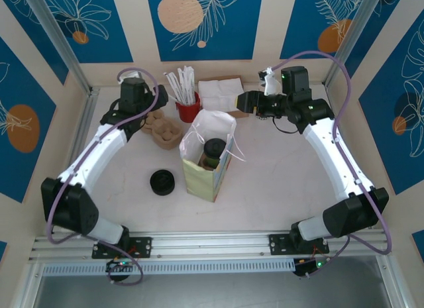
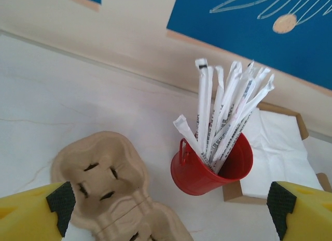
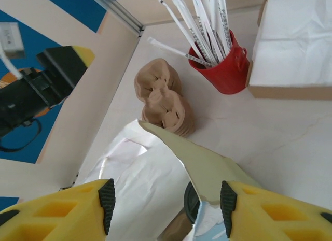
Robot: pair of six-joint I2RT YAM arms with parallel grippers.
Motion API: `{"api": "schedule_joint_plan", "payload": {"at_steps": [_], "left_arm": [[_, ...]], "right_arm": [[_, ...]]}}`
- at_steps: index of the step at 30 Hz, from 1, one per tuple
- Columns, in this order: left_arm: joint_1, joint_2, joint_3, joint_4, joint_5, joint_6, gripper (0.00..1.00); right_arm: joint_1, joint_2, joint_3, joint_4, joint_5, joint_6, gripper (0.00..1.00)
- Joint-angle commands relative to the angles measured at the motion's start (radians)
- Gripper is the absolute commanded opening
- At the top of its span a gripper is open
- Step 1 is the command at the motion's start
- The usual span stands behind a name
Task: Pack the takeout coffee
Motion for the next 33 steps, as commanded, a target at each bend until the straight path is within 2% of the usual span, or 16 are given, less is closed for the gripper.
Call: {"api": "schedule_joint_plan", "payload": {"at_steps": [1, 5, 9, 16, 21, 24, 28, 33], "left_arm": [[0.019, 0.083, 0.005, 0.108, 0.093, -0.014, 0.95], [0.039, 0.179, 0.017, 0.201, 0.166, -0.007, 0.91], [0.044, 0.244, 0.068, 0.193, 0.221, 0.001, 0.84], [0.062, 0.296, 0.096, 0.256, 0.205, -0.007, 0.8], [0.073, 0.345, 0.156, 0.266, 0.201, -0.02, 0.7], [0.073, 0.353, 0.159, 0.268, 0.166, -0.041, 0.67], [0.073, 0.382, 0.169, 0.28, 0.167, -0.058, 0.65], [0.073, 0.415, 0.191, 0.284, 0.178, -0.065, 0.57]], "right_arm": [[-0.007, -0.023, -0.008, 0.055, -0.022, 0.023, 0.57], [-0.006, -0.055, -0.053, 0.068, -0.028, 0.002, 0.57], [-0.007, -0.101, -0.114, 0.101, -0.039, 0.005, 0.55], [-0.003, -0.145, -0.142, 0.107, -0.061, -0.021, 0.55], [-0.003, -0.149, -0.127, 0.088, -0.059, -0.035, 0.55], [-0.002, -0.156, -0.134, 0.091, -0.064, -0.028, 0.55], [-0.001, -0.161, -0.139, 0.085, -0.067, -0.031, 0.55], [-0.001, -0.166, -0.134, 0.075, -0.062, -0.043, 0.55]]}}
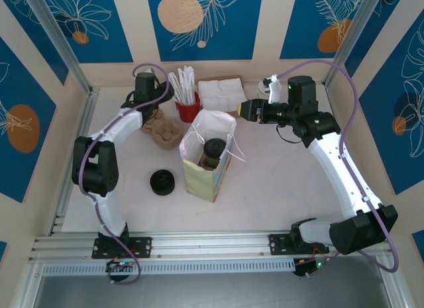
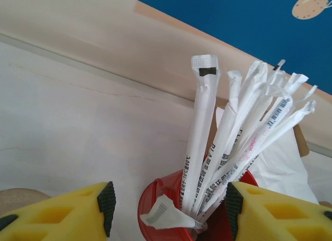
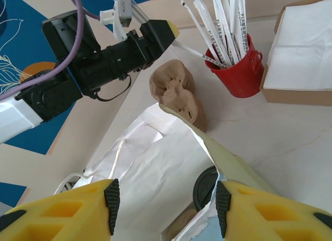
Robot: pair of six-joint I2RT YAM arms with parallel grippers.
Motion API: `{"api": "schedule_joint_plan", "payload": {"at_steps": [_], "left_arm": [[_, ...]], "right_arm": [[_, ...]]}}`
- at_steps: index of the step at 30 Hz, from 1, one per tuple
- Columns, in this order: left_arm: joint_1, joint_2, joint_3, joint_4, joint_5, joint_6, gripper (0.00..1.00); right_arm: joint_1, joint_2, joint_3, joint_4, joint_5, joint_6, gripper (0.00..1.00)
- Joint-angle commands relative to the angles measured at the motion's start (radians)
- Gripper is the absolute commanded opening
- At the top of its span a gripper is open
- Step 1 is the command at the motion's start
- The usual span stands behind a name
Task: Pack the takeout coffee
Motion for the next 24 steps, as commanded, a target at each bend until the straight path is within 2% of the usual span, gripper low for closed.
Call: {"api": "schedule_joint_plan", "payload": {"at_steps": [1, 6, 13, 19, 24], "left_arm": [[0.012, 0.032, 0.044, 0.025, 0.002, -0.015, 0.55], [0.012, 0.049, 0.047, 0.03, 0.004, -0.025, 0.46], [0.012, 0.043, 0.057, 0.05, 0.034, -0.009, 0.24], [0.009, -0.052, 0.019, 0.062, 0.047, 0.021, 0.16], [-0.008, -0.151, 0.03, -0.005, 0.047, 0.072, 0.16]], "right_arm": [[0.003, -0.03, 0.006, -0.015, -0.018, -0.027, 0.55], [0.003, -0.028, 0.014, -0.02, -0.013, -0.029, 0.55], [0.003, -0.025, 0.027, -0.031, -0.014, -0.038, 0.55], [-0.005, -0.043, 0.021, -0.043, 0.029, -0.037, 0.54], [-0.012, -0.045, 0.029, -0.044, 0.01, -0.033, 0.54]]}}
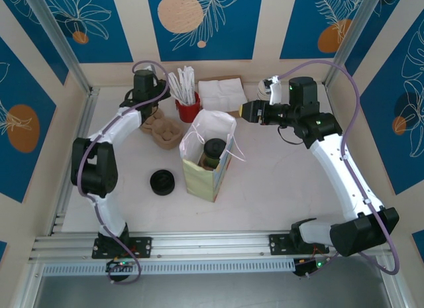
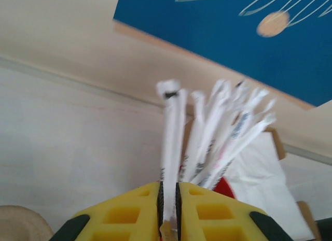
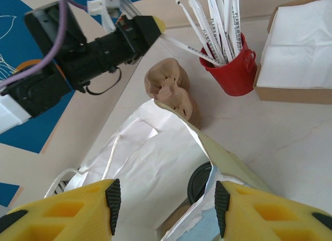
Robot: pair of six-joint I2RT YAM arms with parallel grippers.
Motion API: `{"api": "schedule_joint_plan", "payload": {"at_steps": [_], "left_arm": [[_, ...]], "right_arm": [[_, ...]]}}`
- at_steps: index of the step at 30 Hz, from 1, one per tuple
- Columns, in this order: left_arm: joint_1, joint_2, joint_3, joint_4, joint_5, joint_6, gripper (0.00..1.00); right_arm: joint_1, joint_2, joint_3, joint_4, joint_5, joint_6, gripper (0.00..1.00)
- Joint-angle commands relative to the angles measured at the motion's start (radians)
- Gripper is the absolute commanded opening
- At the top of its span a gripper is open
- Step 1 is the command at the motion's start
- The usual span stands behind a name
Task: Pack the takeout coffee
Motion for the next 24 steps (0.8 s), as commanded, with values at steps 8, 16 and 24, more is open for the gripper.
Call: {"api": "schedule_joint_plan", "payload": {"at_steps": [8, 16, 24], "left_arm": [[-0.052, -0.293, 0.116, -0.283, -0.043, 0.171, 0.16], [-0.124, -0.433, 0.213, -0.484, -0.083, 0.266, 0.24], [-0.109, -0.403, 0.059, -0.391, -0.149, 0.135, 0.63]], "right_arm": [[-0.014, -0.043, 0.033, -0.026, -0.007, -0.018, 0.54], [-0.036, -0.051, 0.039, -0.03, -0.005, -0.022, 0.54], [-0.043, -0.052, -0.003, -0.001, -0.022, 0.004, 0.54]]}}
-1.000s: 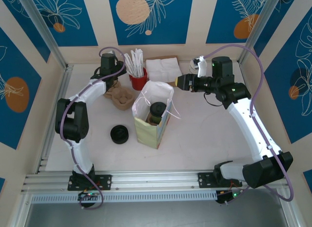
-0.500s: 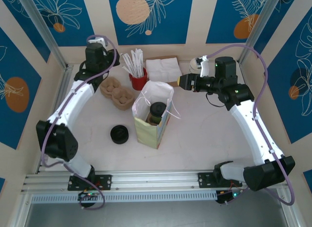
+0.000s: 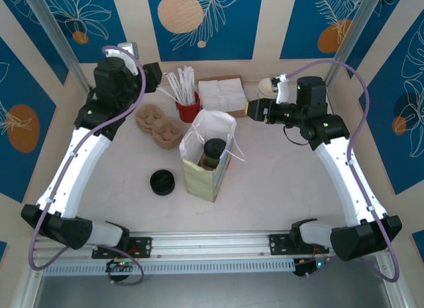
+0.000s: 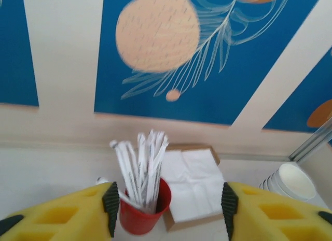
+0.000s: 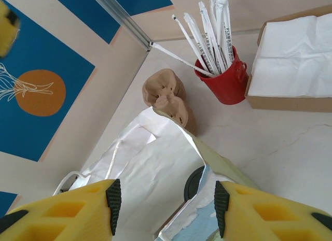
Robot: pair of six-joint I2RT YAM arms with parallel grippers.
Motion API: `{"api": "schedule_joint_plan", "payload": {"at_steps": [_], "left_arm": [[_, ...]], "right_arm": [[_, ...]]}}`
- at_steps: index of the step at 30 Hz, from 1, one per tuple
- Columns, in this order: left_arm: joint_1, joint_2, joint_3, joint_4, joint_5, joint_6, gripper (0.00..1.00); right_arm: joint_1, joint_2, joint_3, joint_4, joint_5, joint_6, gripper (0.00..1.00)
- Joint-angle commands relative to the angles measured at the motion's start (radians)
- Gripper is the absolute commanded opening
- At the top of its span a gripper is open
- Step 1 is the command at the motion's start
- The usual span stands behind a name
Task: Pack the takeout coffee
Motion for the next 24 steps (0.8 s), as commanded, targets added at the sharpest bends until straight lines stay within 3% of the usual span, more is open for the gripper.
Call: {"api": "schedule_joint_plan", "payload": {"at_steps": [1, 8, 17, 20, 24], "left_arm": [[0.018, 0.079, -0.06, 0.026, -0.035, -0.067, 0.66], [0.065, 0.304, -0.041, 0.125, -0.011, -0.183, 0.82], [0.099, 0.546, 0.078, 0.195, 0.002, -0.255, 0.86], [0.099, 0.591, 0.107, 0.22, 0.012, -0.262, 0.8], [0.099, 0.61, 0.108, 0.243, 0.035, -0.28, 0.63]], "right_arm": [[-0.006, -0.019, -0.02, 0.017, -0.022, 0.009, 0.54], [-0.01, -0.025, -0.037, 0.011, -0.014, 0.006, 0.54], [-0.029, -0.022, -0.043, 0.014, -0.016, 0.001, 0.53], [-0.035, -0.018, -0.046, 0.017, -0.021, 0.001, 0.54], [-0.044, -0.014, -0.051, 0.021, -0.027, 0.003, 0.53]]}}
